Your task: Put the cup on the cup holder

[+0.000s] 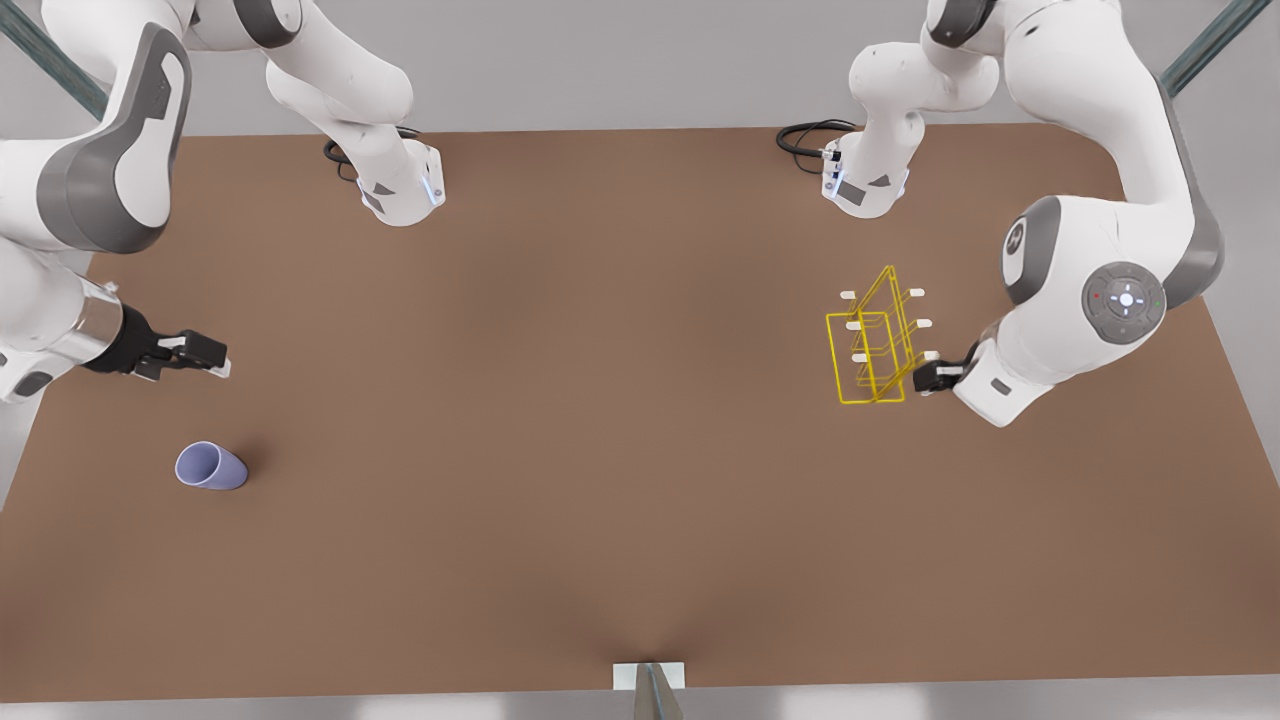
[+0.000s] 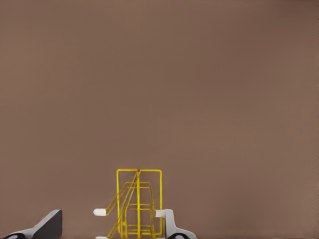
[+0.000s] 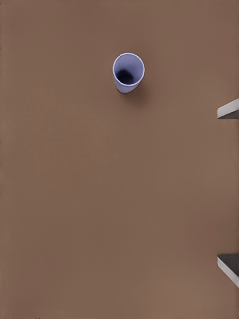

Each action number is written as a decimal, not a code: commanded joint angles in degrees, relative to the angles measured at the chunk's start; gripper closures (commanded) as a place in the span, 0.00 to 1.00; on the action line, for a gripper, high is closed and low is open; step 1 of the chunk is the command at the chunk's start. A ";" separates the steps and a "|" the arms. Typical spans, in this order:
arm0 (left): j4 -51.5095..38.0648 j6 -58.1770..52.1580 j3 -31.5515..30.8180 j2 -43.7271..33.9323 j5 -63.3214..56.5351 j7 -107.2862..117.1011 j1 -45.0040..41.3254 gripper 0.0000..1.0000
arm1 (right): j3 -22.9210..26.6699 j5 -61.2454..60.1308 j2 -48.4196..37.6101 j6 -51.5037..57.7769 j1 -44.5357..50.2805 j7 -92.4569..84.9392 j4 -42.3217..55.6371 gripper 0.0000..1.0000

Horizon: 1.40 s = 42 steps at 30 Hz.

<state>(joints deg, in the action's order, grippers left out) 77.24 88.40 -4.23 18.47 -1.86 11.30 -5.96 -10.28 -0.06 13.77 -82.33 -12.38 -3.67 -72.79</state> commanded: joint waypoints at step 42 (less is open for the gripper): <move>-0.60 -0.34 0.10 1.92 2.12 1.01 -0.72 0.00 | -24.26 24.23 17.08 -38.96 -29.10 -13.99 -20.46 0.00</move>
<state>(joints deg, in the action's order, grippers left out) 76.67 88.10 -4.12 20.46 0.30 12.15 -6.68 -34.22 22.01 30.77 -119.75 -41.07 -10.09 -93.19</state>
